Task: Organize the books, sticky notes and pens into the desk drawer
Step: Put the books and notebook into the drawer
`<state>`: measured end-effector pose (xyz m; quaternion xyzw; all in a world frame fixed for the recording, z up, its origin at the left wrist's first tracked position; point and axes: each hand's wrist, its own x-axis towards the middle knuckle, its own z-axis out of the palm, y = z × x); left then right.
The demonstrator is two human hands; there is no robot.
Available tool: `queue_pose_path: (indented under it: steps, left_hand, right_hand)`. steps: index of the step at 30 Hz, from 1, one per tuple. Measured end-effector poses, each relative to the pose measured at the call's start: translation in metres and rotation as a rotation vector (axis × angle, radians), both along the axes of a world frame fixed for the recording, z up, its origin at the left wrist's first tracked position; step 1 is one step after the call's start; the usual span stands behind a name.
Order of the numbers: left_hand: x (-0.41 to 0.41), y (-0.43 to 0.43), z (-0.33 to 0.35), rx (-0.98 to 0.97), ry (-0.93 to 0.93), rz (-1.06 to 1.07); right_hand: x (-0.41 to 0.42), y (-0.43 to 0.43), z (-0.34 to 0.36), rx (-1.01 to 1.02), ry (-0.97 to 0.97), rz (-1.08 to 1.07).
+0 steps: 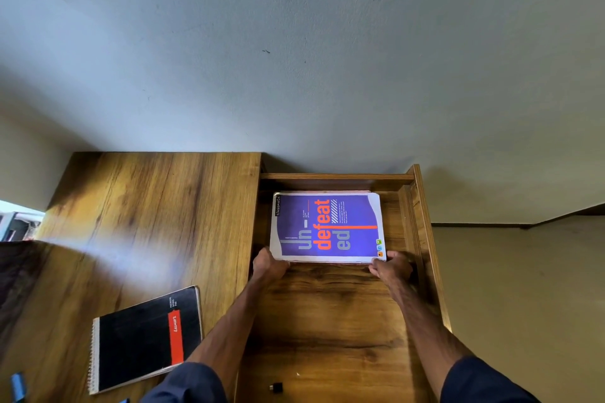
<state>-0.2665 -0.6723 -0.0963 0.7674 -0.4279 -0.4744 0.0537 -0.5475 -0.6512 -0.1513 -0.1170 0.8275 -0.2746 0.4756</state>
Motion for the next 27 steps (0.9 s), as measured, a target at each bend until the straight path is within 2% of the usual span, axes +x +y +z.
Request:
queue_pose_path:
  steps: [7, 11, 19, 27]
  left_hand:
    - [-0.001, 0.013, -0.006, 0.023, -0.046, -0.049]
    - [-0.008, 0.035, 0.004, -0.046, -0.060, -0.157]
    - [0.020, 0.085, 0.022, -0.229, -0.031, -0.282]
    - [0.101, 0.126, 0.067, -0.455, 0.077, -0.085]
  right_hand:
    - [0.010, 0.011, 0.007, 0.003, 0.030, -0.011]
    - [0.036, 0.032, 0.015, 0.007, 0.037, 0.002]
    - [0.125, 0.064, 0.067, -0.164, -0.024, 0.385]
    - [0.225, 0.068, 0.101, -0.331, -0.031, 0.728]
